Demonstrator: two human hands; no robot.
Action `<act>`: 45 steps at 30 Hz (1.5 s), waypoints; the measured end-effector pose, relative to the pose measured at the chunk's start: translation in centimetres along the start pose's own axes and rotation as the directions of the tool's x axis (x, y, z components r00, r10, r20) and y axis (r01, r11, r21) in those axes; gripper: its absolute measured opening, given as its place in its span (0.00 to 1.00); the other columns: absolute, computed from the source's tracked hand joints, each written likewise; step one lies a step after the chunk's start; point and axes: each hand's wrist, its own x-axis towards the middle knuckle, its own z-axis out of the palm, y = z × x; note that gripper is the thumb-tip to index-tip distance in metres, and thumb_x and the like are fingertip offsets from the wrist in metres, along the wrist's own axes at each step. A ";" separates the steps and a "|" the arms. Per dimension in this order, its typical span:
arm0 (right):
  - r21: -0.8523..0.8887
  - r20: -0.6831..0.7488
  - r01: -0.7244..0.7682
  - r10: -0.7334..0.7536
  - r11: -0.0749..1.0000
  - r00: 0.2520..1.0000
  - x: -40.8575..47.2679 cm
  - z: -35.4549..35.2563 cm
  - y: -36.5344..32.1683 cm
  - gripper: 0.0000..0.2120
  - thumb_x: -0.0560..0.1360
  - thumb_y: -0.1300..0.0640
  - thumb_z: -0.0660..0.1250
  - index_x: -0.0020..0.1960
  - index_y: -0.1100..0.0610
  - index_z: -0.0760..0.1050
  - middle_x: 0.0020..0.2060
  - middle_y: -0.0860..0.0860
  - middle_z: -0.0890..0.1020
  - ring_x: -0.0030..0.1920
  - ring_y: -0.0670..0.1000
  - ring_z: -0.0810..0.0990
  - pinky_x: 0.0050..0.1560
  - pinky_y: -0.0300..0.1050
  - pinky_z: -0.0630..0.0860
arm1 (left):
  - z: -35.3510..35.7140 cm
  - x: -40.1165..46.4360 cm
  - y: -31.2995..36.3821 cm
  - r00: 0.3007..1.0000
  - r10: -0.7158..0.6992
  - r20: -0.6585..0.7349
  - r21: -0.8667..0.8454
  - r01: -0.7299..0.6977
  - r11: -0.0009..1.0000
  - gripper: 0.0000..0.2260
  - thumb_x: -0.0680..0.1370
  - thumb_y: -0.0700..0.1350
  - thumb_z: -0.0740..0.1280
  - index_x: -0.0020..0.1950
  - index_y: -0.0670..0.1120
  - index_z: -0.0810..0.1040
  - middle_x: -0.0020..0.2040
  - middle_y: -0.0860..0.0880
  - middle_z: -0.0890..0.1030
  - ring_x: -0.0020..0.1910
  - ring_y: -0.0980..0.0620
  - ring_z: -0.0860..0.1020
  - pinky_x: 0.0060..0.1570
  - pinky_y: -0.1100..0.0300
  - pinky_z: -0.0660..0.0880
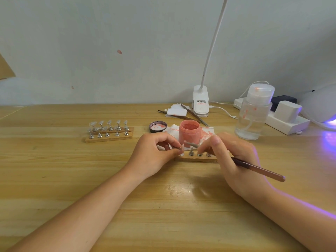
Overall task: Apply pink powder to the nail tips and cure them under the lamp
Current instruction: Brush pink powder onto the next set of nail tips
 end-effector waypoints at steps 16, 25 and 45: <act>-0.076 0.041 -0.015 0.018 0.997 0.999 0.1 0.1 -0.2 0.05 0.73 0.56 0.65 0.41 0.55 0.80 0.34 0.46 0.81 0.37 0.47 0.78 0.40 0.41 0.72 | -0.1 0.0 0.1 1.000 -0.018 -0.012 0.003 0.018 1.000 0.10 0.68 0.38 0.74 0.33 0.52 0.78 0.25 0.63 0.76 0.24 0.63 0.70 0.29 0.74 0.66; -0.126 0.077 0.084 -0.075 0.988 0.994 0.1 0.4 0.2 0.19 0.77 0.50 0.57 0.36 0.56 0.80 0.30 0.47 0.80 0.34 0.47 0.76 0.42 0.40 0.69 | 0.0 0.1 -0.1 0.999 -0.031 -0.021 -0.012 0.031 0.999 0.10 0.67 0.38 0.74 0.32 0.52 0.77 0.24 0.61 0.74 0.24 0.62 0.69 0.29 0.72 0.66; -0.096 0.018 0.073 -0.072 0.993 0.997 0.1 0.3 0.2 0.21 0.78 0.49 0.54 0.35 0.56 0.80 0.31 0.43 0.78 0.35 0.44 0.75 0.40 0.39 0.69 | 0.0 0.1 -0.2 0.999 -0.033 -0.023 0.006 0.033 0.999 0.11 0.67 0.38 0.75 0.32 0.53 0.78 0.26 0.59 0.76 0.26 0.63 0.70 0.30 0.73 0.65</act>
